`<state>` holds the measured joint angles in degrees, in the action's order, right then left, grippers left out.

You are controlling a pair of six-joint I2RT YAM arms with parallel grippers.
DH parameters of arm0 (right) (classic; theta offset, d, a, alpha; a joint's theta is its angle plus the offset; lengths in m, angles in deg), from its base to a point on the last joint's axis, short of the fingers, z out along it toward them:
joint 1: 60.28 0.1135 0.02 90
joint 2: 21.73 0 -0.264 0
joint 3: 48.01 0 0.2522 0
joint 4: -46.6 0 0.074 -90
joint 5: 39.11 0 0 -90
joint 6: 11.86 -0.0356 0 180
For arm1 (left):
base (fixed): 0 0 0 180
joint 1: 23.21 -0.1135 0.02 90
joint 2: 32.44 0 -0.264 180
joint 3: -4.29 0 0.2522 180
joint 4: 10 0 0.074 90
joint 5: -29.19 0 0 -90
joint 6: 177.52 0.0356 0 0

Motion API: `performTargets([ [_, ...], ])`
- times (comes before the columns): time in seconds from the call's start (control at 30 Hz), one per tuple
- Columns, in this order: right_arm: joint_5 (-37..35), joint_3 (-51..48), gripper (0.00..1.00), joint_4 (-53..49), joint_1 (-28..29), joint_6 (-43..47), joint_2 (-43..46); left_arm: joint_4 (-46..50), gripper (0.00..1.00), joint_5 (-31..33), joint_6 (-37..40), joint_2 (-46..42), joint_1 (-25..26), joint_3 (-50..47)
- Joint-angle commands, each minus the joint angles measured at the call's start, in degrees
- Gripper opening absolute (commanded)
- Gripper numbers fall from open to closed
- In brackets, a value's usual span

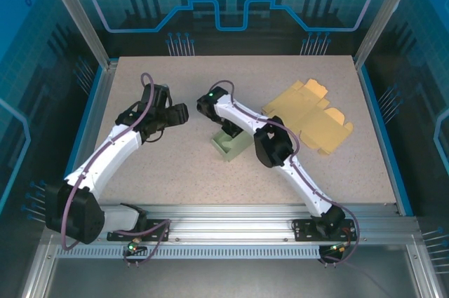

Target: Fold the paper box

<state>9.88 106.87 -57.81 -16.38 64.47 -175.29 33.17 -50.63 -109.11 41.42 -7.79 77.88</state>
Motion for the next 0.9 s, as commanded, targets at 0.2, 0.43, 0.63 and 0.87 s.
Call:
performTargets([
  [0.2,-1.6,-5.5,0.27,19.8,4.3,11.9,1.4,-1.3,0.79,1.0,-0.3,-2.2,-0.7,-2.2],
  [0.43,-1.9,-7.9,0.54,21.3,5.4,14.7,7.8,-2.7,0.79,-0.6,-1.2,-3.0,-1.3,-3.6],
  [0.63,-4.0,-9.1,0.63,21.9,6.9,16.1,13.3,-3.1,0.78,-1.9,-1.0,-3.6,-1.6,-3.6],
  [0.87,-6.1,-8.1,0.64,22.0,9.2,16.0,20.7,-4.5,0.73,-3.0,-1.3,-4.3,-2.7,-5.7],
])
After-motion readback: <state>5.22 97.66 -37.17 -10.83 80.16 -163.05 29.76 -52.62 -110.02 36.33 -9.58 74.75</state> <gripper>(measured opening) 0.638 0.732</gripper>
